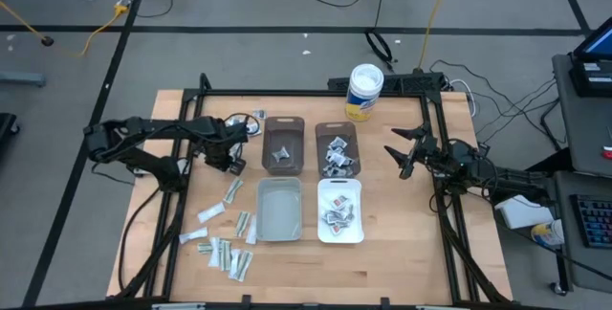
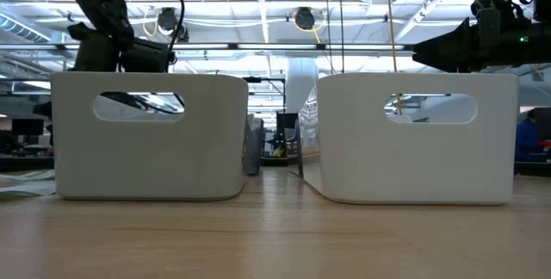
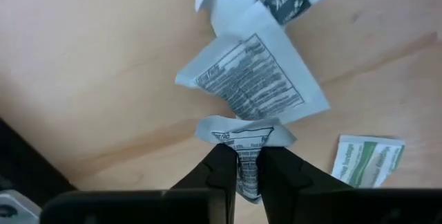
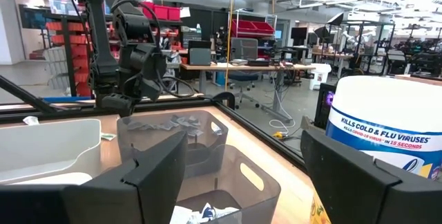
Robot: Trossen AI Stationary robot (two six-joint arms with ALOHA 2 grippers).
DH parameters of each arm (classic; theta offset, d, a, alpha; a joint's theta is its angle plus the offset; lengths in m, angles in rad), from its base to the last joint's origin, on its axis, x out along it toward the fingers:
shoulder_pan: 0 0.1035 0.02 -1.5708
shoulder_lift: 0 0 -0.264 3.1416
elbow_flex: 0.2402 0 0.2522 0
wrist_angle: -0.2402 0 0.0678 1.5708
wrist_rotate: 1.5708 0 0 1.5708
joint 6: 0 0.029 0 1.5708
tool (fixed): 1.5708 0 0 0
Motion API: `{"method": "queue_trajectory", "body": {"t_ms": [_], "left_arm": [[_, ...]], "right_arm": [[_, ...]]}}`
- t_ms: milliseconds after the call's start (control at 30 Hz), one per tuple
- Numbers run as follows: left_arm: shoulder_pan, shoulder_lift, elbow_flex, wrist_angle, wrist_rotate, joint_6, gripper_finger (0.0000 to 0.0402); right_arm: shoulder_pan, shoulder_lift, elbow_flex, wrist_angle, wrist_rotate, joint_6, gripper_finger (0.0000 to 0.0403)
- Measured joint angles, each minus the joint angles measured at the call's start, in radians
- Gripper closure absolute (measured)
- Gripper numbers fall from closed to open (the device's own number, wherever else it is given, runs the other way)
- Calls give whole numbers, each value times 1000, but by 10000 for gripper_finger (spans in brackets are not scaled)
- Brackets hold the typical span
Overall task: Pick & Place First Aid Supplies
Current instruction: Put the gray pad into the left black bin
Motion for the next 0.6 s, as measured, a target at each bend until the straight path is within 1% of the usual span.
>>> {"method": "queue_trajectory", "body": {"t_ms": [200,433,600], "left_arm": [[0,0,44,-53,-39,6,351],[13,0,173,-141,-70,58,351],[18,0,245,-245,-55,59,351]], "right_arm": [[0,0,0,0,0,0,125],[0,0,0,0,0,0,124],[0,0,0,0,0,0,126]]}}
